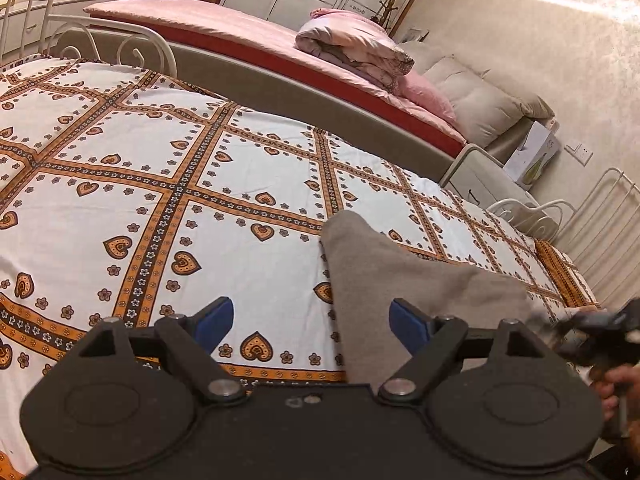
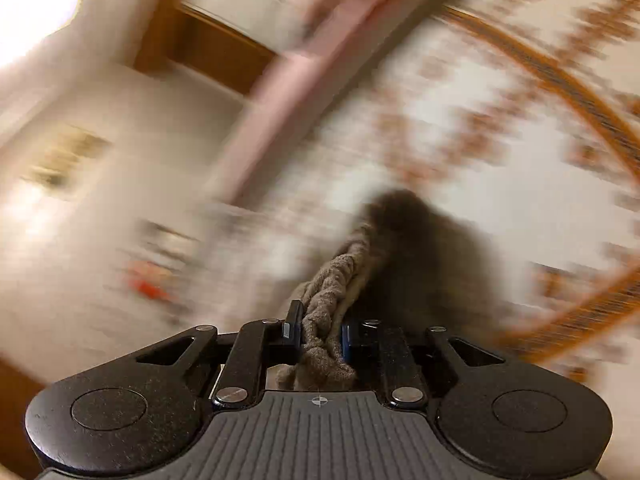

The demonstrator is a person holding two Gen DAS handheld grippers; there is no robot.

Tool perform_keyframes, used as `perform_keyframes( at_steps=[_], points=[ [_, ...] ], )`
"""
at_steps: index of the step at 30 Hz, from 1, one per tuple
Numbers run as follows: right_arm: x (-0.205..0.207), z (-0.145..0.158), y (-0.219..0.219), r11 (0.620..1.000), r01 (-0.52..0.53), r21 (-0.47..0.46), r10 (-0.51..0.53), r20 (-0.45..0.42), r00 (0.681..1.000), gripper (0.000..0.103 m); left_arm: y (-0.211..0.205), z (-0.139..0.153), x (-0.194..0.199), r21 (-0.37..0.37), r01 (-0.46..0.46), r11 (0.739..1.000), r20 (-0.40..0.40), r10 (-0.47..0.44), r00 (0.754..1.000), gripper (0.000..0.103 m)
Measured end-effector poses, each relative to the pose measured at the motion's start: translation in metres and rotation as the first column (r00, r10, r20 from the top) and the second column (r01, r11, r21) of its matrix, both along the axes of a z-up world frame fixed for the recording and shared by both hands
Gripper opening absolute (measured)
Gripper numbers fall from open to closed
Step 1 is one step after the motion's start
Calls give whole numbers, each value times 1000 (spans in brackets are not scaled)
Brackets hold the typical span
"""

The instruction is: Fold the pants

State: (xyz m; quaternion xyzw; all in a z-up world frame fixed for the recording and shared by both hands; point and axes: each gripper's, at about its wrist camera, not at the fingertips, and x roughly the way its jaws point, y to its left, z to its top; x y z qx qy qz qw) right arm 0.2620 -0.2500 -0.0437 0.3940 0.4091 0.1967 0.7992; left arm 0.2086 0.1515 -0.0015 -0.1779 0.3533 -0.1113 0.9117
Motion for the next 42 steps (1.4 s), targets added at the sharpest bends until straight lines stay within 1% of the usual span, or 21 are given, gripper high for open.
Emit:
perform_keyframes(
  at_steps=[1,2,4,7,9,10,13,15,17,19,21,23,24,26,29,35,37,38,40,41,42],
  points=[
    [4,-16,1,997,-12,-78,5,-86,996,18,0,0,1,-2,1,1000,1,-1,1000,78],
    [5,-23,-1,997,-14,-71,8,-95,995,18,0,-1,1,-4,2,1000,2,-2,1000,78],
    [5,-17,-6,998,-30,-46,28,-54,998,20,0,-1,1,-5,6,1000,0,-6,1000,78],
    [-8,0,-10,996,-24,-90,24,6,1000,37,-2,-2,2,-1,20,1000,4,-20,1000,78],
    [-17,10,-13,996,-24,-92,28,47,999,64,-3,-3,2,3,27,1000,2,-27,1000,78],
    [-22,12,-13,996,-24,-92,28,44,999,67,-3,-3,3,5,26,1000,2,-26,1000,78],
    [-31,8,-16,996,-37,-86,38,10,999,67,-3,-5,5,1,21,1000,-6,-21,1000,78],
    [-25,3,-18,996,-49,-78,47,-21,999,67,-5,-6,7,1,22,1000,-9,-22,1000,78],
    [-24,-4,-18,993,-49,-108,41,-74,996,67,-8,-7,8,3,26,1000,-14,-26,1000,78],
    [-19,-11,-16,997,-50,-59,44,-102,994,67,-13,-8,10,10,38,999,-17,-38,999,78],
    [-17,-11,-13,997,-56,-53,51,-99,994,67,-17,-9,10,20,47,999,-19,-47,999,78],
    [-15,-17,-14,998,-45,43,50,-127,991,66,-20,-9,10,25,57,998,-22,-56,998,78],
    [-15,-20,-14,998,-33,51,40,-133,990,66,-21,-9,10,30,60,998,-22,-59,998,78],
    [-14,-15,-10,999,-46,6,46,-112,993,66,-24,-9,9,36,68,997,-24,-67,997,78],
    [-13,-12,-1,997,-65,-49,60,-108,992,65,-25,-9,8,41,80,996,-21,-79,997,78],
    [-9,-15,8,997,-56,-59,49,-110,993,65,-26,-8,7,44,82,996,-23,-81,996,78],
    [-8,-14,12,995,-63,-83,55,-97,994,57,-27,-8,7,48,85,995,-26,-84,996,78],
    [-7,-13,15,991,-73,-108,63,-91,994,51,-28,-8,7,51,87,995,-27,-85,996,78],
    [-8,-7,18,988,-82,-133,74,-65,995,34,-30,-9,8,56,94,994,-28,-92,995,78],
    [-12,-2,14,993,-69,-98,66,-38,997,33,-31,-9,8,58,97,994,-28,-95,995,78],
    [-16,3,7,999,-47,-25,47,7,999,33,-32,-9,8,64,100,993,-27,-98,995,78]
  ],
)
